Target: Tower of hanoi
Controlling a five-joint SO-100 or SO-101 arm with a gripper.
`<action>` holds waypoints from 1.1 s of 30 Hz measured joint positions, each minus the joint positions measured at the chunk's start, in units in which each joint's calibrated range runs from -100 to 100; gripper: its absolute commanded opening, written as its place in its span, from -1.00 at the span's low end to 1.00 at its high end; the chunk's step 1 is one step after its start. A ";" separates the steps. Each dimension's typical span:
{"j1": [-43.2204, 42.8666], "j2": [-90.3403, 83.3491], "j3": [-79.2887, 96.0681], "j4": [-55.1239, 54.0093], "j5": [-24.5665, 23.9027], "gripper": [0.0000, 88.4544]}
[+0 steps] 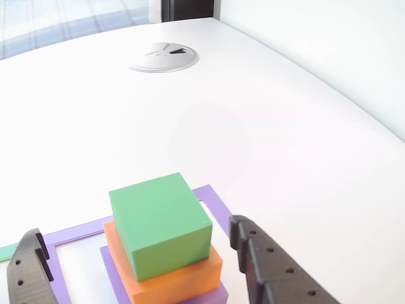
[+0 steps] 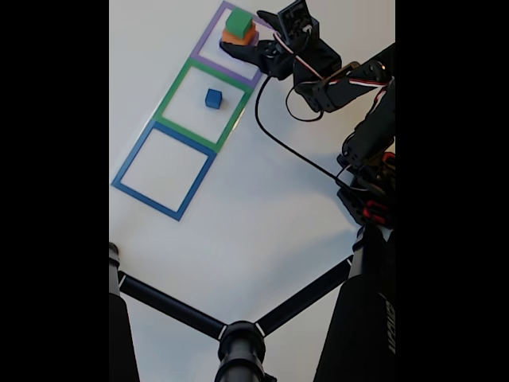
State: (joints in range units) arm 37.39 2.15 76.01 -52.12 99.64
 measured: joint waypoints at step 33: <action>-2.69 7.43 -6.55 -1.21 -0.18 -0.86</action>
State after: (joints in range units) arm 34.70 9.58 69.46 -53.33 99.46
